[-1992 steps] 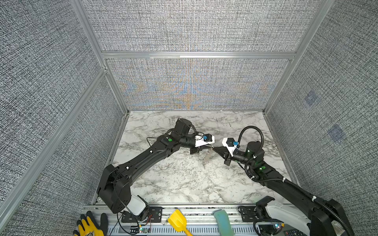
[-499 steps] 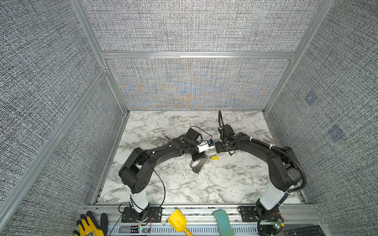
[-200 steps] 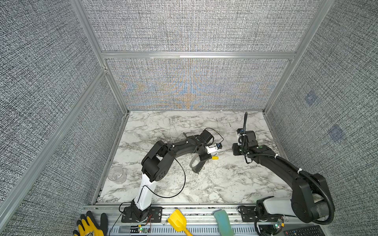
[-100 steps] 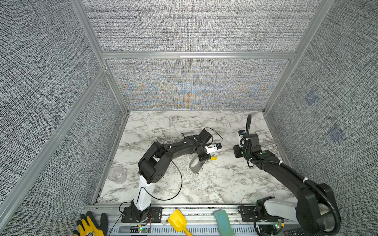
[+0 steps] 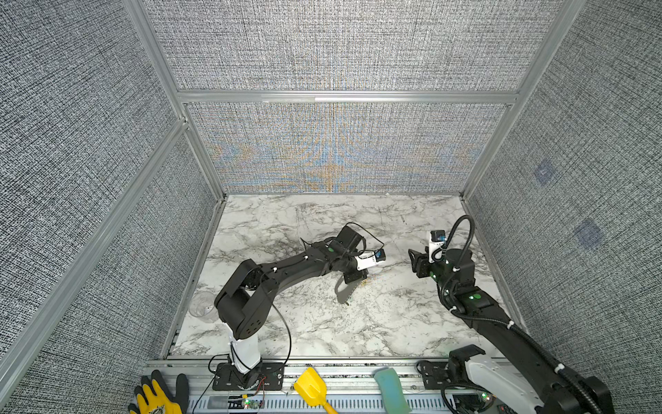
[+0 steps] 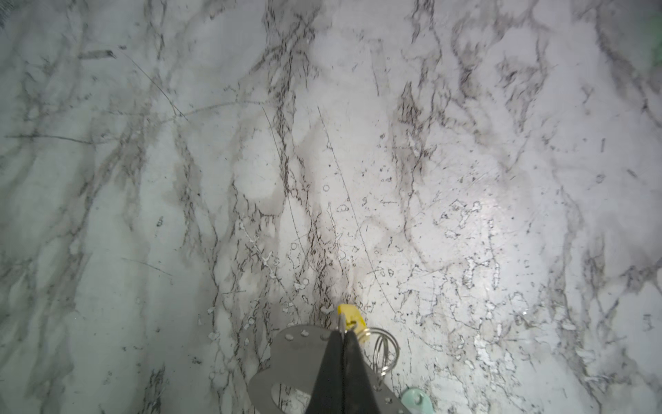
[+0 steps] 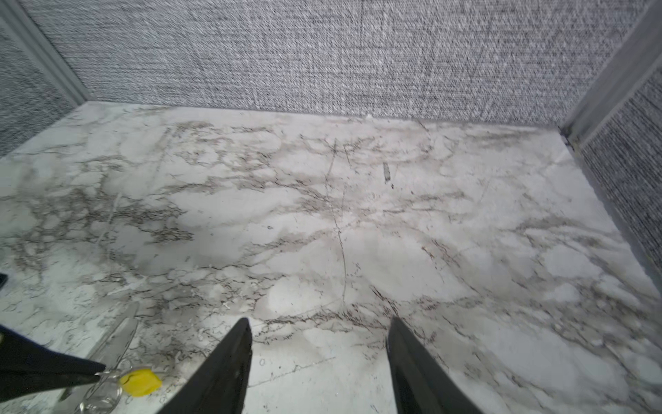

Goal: Remove the keys from the keyring

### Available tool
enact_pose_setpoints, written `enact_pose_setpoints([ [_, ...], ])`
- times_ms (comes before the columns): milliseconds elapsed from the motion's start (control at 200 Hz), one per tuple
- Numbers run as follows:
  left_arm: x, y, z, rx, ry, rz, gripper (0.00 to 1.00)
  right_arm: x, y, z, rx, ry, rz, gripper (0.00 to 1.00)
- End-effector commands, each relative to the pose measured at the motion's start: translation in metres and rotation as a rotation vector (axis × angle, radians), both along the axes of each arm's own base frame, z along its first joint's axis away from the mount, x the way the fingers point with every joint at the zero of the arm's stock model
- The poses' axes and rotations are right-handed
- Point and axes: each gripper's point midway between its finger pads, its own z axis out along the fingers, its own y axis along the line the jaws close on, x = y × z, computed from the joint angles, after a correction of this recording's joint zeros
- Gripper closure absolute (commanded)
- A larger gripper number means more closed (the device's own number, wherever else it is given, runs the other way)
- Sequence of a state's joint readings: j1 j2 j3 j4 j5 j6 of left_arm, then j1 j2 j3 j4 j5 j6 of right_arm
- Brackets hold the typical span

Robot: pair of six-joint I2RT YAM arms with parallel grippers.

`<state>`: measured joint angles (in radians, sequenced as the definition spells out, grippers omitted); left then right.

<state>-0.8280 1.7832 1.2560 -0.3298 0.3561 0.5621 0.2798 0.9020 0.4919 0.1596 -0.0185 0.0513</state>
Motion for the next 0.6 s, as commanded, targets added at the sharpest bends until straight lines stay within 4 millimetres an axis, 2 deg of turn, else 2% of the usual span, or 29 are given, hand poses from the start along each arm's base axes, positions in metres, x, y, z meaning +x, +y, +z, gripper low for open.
enact_pose_setpoints([
  [0, -0.003, -0.006, 0.026, -0.090, -0.039, -0.035, 1.00, -0.010, 0.026, 0.017, -0.044, -0.112, 0.188, 0.41],
  [165, -0.010, 0.001, 0.058, -0.177, -0.077, -0.031, 1.00, -0.029, 0.046, 0.019, -0.071, -0.170, 0.343, 0.42],
  [335, -0.014, 0.006, 0.103, -0.313, -0.151, -0.006, 1.00, -0.049, 0.071, 0.018, -0.086, -0.149, 0.535, 0.45],
  [435, -0.020, 0.007, 0.126, -0.393, -0.186, -0.034, 1.00, -0.058, 0.086, 0.028, -0.097, -0.168, 0.627, 0.47],
  [595, -0.027, 0.011, 0.150, -0.473, -0.179, -0.066, 1.00, -0.069, 0.100, 0.044, -0.127, -0.194, 0.729, 0.49],
])
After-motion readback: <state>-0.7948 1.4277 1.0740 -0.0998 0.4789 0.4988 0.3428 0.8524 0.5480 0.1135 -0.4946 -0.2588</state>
